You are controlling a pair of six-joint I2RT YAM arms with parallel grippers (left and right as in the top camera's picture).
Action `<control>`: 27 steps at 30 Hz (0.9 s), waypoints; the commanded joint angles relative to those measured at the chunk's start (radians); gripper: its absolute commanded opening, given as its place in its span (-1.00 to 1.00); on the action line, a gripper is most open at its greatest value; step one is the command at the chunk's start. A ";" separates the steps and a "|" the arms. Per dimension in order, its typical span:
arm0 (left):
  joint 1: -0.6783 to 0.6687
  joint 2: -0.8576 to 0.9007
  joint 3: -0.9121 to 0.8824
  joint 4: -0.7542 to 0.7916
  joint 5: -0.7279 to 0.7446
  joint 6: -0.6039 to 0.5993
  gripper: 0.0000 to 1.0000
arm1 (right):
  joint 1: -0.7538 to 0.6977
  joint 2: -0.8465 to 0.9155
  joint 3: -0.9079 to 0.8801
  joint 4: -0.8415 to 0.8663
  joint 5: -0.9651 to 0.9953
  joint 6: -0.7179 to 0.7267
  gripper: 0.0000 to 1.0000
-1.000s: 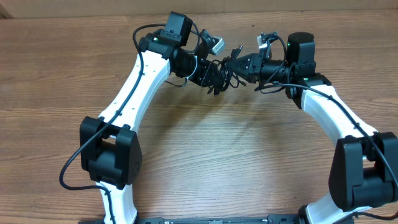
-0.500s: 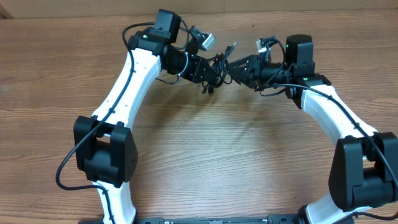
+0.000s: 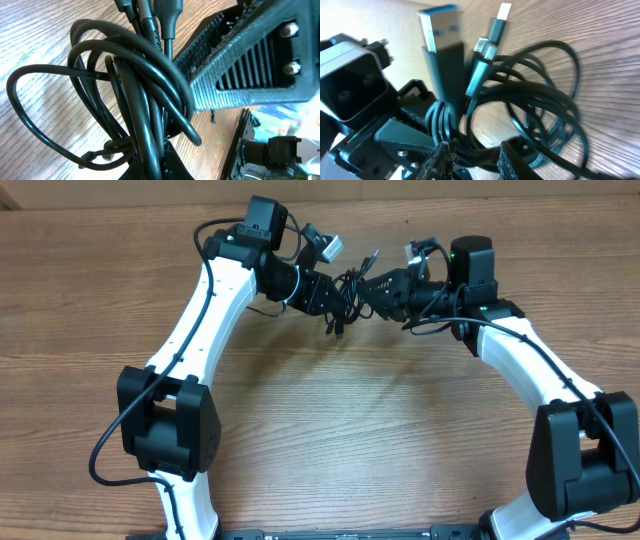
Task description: Untangle cables
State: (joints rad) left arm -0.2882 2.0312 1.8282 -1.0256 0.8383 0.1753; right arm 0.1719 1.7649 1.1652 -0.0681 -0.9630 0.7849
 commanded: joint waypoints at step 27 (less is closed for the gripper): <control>-0.009 0.009 0.024 -0.009 0.261 0.099 -0.92 | 0.040 -0.015 0.026 0.012 0.021 -0.008 -0.35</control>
State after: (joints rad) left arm -0.2802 2.0438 1.8282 -1.0386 0.9478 0.2203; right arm 0.1944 1.7645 1.1652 -0.0544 -0.9756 0.7860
